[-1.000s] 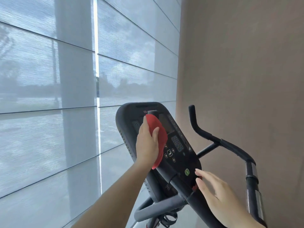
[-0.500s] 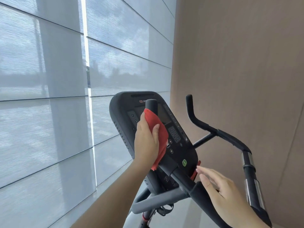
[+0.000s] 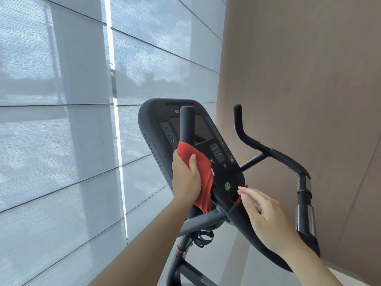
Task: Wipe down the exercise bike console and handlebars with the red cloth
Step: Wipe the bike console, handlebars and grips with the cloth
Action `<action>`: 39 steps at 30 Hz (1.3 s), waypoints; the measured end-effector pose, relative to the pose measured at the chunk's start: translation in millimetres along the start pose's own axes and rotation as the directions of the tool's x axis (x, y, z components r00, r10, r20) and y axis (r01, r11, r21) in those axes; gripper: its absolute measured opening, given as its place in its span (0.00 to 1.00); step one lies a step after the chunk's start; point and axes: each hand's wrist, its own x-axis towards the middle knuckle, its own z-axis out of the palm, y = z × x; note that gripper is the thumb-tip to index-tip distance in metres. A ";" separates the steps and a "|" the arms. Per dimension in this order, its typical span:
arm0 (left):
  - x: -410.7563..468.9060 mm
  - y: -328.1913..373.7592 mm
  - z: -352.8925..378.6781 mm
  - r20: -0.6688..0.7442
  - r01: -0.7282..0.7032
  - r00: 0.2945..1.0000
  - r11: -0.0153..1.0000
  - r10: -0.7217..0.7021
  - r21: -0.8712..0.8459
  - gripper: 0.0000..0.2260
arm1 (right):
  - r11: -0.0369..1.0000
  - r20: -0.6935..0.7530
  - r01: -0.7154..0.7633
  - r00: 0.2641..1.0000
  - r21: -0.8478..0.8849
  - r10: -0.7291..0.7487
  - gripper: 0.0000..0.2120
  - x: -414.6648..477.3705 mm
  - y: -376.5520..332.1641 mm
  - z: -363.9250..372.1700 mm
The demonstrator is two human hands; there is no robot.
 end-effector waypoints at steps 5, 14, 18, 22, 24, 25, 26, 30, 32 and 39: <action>-36.1 7.9 5.6 0.001 0.092 0.996 0.996 -0.092 -0.007 0.20 | 0.999 0.015 0.038 0.999 0.007 -0.038 0.16 -0.5 1.7 -1.0; -58.6 21.9 27.7 0.001 0.075 0.997 0.988 -0.076 0.133 0.27 | 0.997 0.019 -0.006 1.000 0.081 0.005 0.16 -8.2 31.6 -36.3; -63.9 20.4 26.7 0.021 0.096 0.995 0.981 -0.101 0.170 0.28 | 0.998 0.060 -0.002 0.998 0.067 -0.002 0.16 -17.5 36.2 -38.6; -80.0 11.0 12.2 0.070 0.085 0.992 0.968 -0.104 0.236 0.26 | 0.996 0.061 0.025 0.998 0.084 -0.030 0.16 -21.8 34.5 -32.6; -84.6 9.9 2.1 0.080 0.035 0.995 0.956 -0.061 0.290 0.22 | 0.995 0.052 0.016 0.998 0.101 -0.021 0.16 -22.3 37.3 -34.1; -86.3 11.1 -2.2 0.074 -0.002 0.997 0.954 -0.022 0.301 0.21 | 0.995 0.052 0.012 0.999 0.099 -0.018 0.16 -22.5 38.9 -35.0; -86.8 13.6 -5.1 0.062 -0.043 0.998 0.951 0.025 0.308 0.20 | 0.996 0.052 0.008 0.999 0.093 -0.013 0.16 -22.9 40.5 -36.4; -80.0 24.6 -5.8 0.090 -0.242 0.970 0.875 0.226 0.418 0.21 | 0.996 0.041 -0.005 0.999 0.085 0.002 0.16 -22.6 45.1 -44.9; -74.5 26.2 -4.7 0.132 -0.334 0.942 0.816 0.309 0.472 0.21 | 0.996 0.021 -0.004 1.000 0.087 0.002 0.17 -23.1 47.7 -50.7; -54.1 33.4 -2.8 0.317 -0.548 0.836 0.658 0.447 0.516 0.19 | 0.997 0.070 -0.043 0.997 0.069 0.038 0.17 -31.6 56.4 -49.2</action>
